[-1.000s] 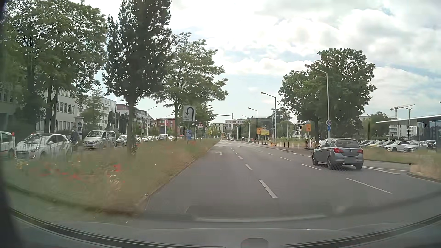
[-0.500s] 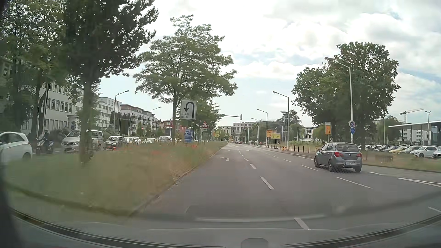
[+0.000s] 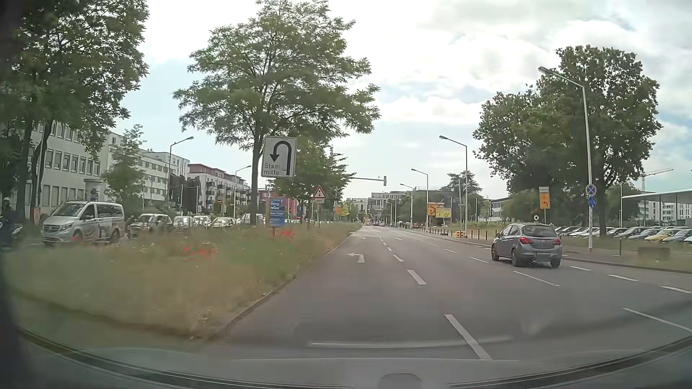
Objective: Follow the waypoints while adhering to traffic rules and regulations
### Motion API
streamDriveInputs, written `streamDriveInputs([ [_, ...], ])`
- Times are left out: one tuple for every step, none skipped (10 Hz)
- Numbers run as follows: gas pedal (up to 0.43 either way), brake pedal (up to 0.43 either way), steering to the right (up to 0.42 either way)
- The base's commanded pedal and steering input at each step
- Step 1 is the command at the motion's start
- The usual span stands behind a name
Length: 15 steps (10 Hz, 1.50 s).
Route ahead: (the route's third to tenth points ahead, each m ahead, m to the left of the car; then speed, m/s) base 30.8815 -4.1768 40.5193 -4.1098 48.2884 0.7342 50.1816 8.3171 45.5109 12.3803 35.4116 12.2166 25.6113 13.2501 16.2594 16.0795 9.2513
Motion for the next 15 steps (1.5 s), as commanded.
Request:
streamDriveInputs([
  [0.098, 0.030, 0.001],
  [0.098, 0.030, 0.003],
  [0.098, 0.030, 0.005],
  [0.098, 0.030, 0.005],
  [0.098, 0.030, 0.005],
  [0.098, 0.030, 0.004],
  [0.087, 0.030, 0.005],
  [0.047, 0.030, 0.005],
  [0.028, 0.030, 0.003],
  [0.020, 0.030, 0.002],
  [0.000, 0.030, 0.002],
  [0.000, 0.030, 0.002],
  [0.000, 0.030, 0.002],
  [0.000, 0.030, 0.001],
  [0.000, 0.030, 0.001],
])
